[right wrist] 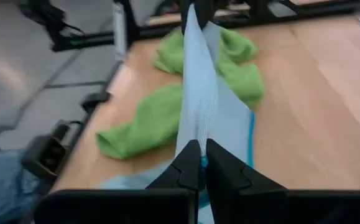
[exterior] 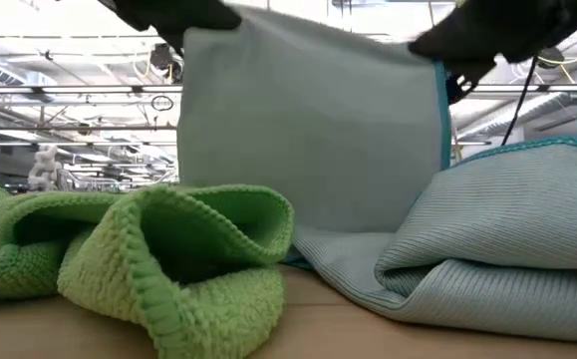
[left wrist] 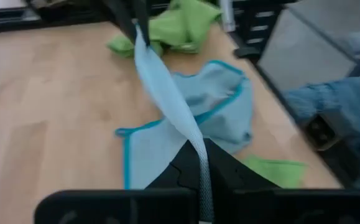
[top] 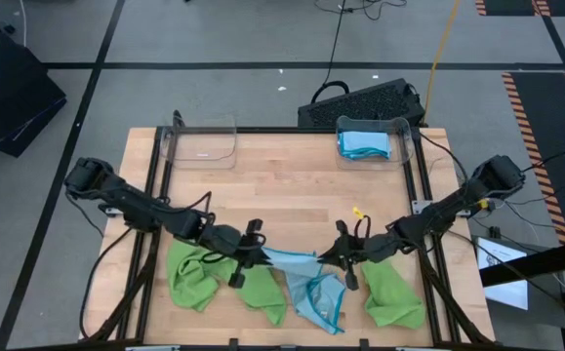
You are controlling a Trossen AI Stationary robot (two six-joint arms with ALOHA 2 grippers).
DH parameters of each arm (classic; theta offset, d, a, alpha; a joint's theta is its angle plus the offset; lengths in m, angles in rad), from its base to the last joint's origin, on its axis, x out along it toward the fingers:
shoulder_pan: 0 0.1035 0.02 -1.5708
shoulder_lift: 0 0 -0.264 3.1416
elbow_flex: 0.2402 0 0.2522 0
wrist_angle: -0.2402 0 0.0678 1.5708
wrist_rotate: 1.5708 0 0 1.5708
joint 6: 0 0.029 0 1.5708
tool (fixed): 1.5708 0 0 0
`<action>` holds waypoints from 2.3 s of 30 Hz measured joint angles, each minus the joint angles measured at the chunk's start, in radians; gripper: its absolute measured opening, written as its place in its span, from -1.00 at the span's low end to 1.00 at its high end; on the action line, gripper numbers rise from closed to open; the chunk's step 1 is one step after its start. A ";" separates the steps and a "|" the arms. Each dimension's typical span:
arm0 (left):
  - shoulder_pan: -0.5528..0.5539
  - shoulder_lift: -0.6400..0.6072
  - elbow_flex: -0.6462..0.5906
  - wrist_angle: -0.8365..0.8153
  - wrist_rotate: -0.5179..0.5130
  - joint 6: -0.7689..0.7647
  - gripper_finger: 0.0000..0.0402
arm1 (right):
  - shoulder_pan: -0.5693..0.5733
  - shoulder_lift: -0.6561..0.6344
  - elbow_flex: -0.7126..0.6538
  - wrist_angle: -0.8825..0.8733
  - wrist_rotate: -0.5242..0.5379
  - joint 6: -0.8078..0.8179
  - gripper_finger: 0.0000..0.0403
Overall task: Fold microfiber towels
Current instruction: Fold the top blue microfiber cloth
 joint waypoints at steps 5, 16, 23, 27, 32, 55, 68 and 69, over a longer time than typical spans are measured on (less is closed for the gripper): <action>0.051 0.038 0.001 -0.038 -0.021 -0.004 -0.94 | -0.028 0.007 0.000 -0.123 0.055 0.069 -0.96; 0.151 0.128 0.000 -0.059 0.034 -0.015 -0.94 | -0.082 0.044 -0.004 -0.165 0.037 0.119 -0.96; 0.154 0.113 0.000 -0.041 0.128 0.013 -0.92 | -0.087 0.044 -0.004 -0.147 -0.082 0.096 -0.96; 0.119 0.106 0.000 -0.005 0.217 0.041 -0.96 | -0.059 0.031 -0.003 -0.073 -0.164 0.056 -0.96; 0.118 0.105 0.000 0.008 0.136 0.057 -0.93 | -0.060 0.013 -0.003 -0.098 -0.103 0.042 -0.96; 0.302 0.198 0.000 0.054 0.084 0.116 -0.93 | -0.160 0.027 -0.057 -0.222 -0.065 0.183 -0.96; 0.359 0.259 0.000 0.112 0.041 0.127 -0.88 | -0.155 0.027 -0.092 -0.227 -0.030 0.242 -0.96; 0.363 0.263 -0.002 0.111 0.035 0.127 -0.85 | -0.153 0.028 -0.095 -0.237 -0.037 0.243 -0.96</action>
